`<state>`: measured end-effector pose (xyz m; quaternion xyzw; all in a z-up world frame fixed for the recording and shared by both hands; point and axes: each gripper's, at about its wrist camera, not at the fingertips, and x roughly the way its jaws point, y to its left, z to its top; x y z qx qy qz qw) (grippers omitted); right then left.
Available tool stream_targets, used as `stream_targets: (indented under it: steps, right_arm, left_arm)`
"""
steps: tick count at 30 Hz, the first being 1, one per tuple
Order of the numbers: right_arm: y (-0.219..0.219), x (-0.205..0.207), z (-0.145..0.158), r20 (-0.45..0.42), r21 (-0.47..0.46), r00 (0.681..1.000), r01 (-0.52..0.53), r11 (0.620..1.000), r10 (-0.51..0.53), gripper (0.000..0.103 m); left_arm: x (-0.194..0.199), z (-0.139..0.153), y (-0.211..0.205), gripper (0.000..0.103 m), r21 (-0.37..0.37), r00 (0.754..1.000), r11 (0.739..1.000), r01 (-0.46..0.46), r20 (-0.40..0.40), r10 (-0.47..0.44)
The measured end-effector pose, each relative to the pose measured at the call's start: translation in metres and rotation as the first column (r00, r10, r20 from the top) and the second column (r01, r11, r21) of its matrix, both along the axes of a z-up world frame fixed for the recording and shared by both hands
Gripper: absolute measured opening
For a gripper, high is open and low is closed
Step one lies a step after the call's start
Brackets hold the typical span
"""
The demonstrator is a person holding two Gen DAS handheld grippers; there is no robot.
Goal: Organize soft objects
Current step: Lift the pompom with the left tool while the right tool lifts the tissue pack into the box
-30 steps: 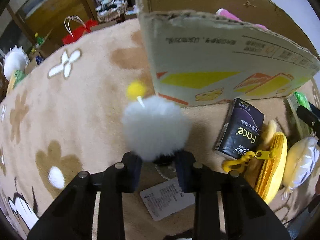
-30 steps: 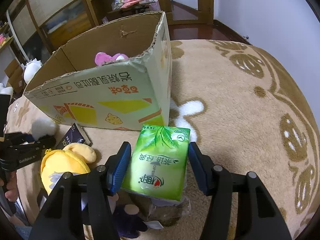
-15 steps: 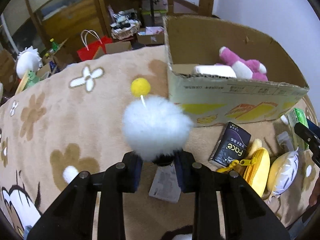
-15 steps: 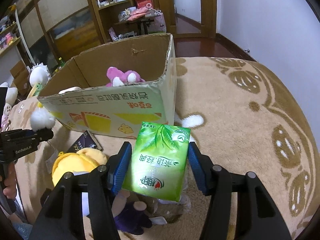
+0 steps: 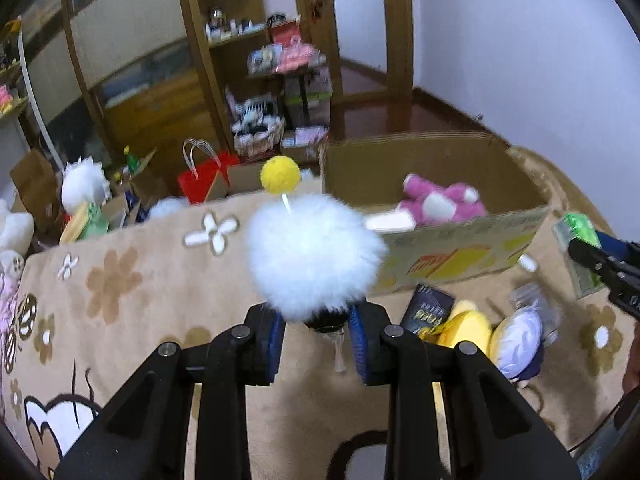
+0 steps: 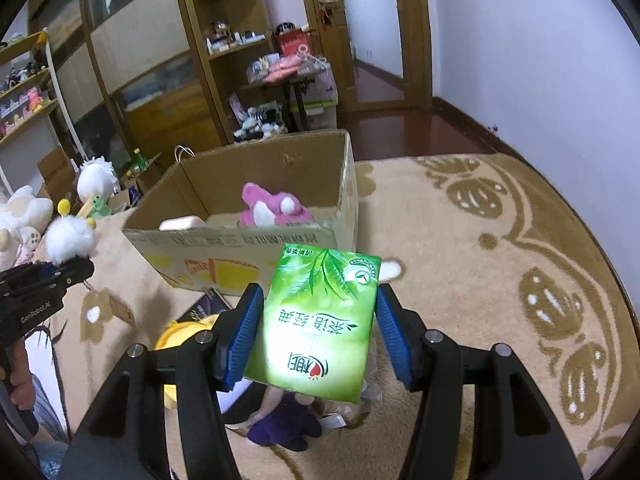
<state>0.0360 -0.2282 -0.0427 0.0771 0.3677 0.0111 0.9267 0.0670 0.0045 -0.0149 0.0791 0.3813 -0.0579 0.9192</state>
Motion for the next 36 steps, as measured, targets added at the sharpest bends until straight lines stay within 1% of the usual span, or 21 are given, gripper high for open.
stream_targets:
  steps: [3,7,11,13,14,17,23,26,29,33,36]
  right_arm:
    - [0.003,-0.003,0.012,0.024,-0.001,1.000,-0.012,1.000,0.012,0.060]
    - [0.005,0.000,0.027,0.045,0.022,0.999,-0.031,0.999,0.030,0.060]
    - [0.008,0.006,0.039,0.048,-0.009,0.997,-0.053,0.999,0.053,0.060]
    - [0.010,0.011,0.044,0.045,-0.025,0.997,-0.067,0.997,0.068,0.060]
    - [0.011,0.015,0.047,0.043,-0.035,0.996,-0.074,0.997,0.076,0.060]
    - [0.013,0.024,0.052,0.039,-0.060,0.995,-0.090,0.994,0.092,0.060]
    - [0.012,0.041,0.058,0.042,-0.067,0.993,-0.105,0.992,0.108,0.060]
    - [0.011,0.048,0.060,0.044,-0.068,0.993,-0.108,0.992,0.111,0.060]
    - [0.010,0.056,0.060,0.048,-0.065,0.992,-0.110,0.992,0.113,0.060]
    - [0.011,0.069,0.060,0.055,-0.077,0.990,-0.125,0.989,0.129,0.060]
    - [0.012,0.079,0.058,0.068,-0.077,0.988,-0.131,0.988,0.136,0.060]
  left_arm:
    - [-0.001,0.016,-0.003,0.027,-0.002,0.999,1.000,0.024,0.038,-0.024]
    - [0.006,0.031,-0.015,0.027,0.037,0.995,0.998,0.053,0.079,-0.056]
    - [0.016,0.039,-0.029,0.027,0.068,0.991,0.994,0.087,0.101,-0.093]
    - [0.020,0.040,-0.037,0.027,0.094,0.988,0.991,0.094,0.110,-0.104]
    - [0.021,0.041,-0.038,0.027,0.095,0.988,0.991,0.094,0.113,-0.105]
    - [0.032,0.044,-0.041,0.027,0.086,0.989,0.991,0.100,0.102,-0.109]
    - [0.054,0.048,-0.052,0.027,0.127,0.988,0.986,0.104,0.101,-0.117]
    - [0.065,0.047,-0.055,0.028,0.129,0.990,0.987,0.100,0.089,-0.112]
    - [0.075,0.042,-0.056,0.028,0.110,0.992,0.989,0.097,0.073,-0.105]
    - [0.084,0.031,-0.057,0.028,0.119,0.992,0.988,0.099,0.061,-0.107]
    - [0.092,0.024,-0.057,0.028,0.095,0.994,0.991,0.094,0.051,-0.099]
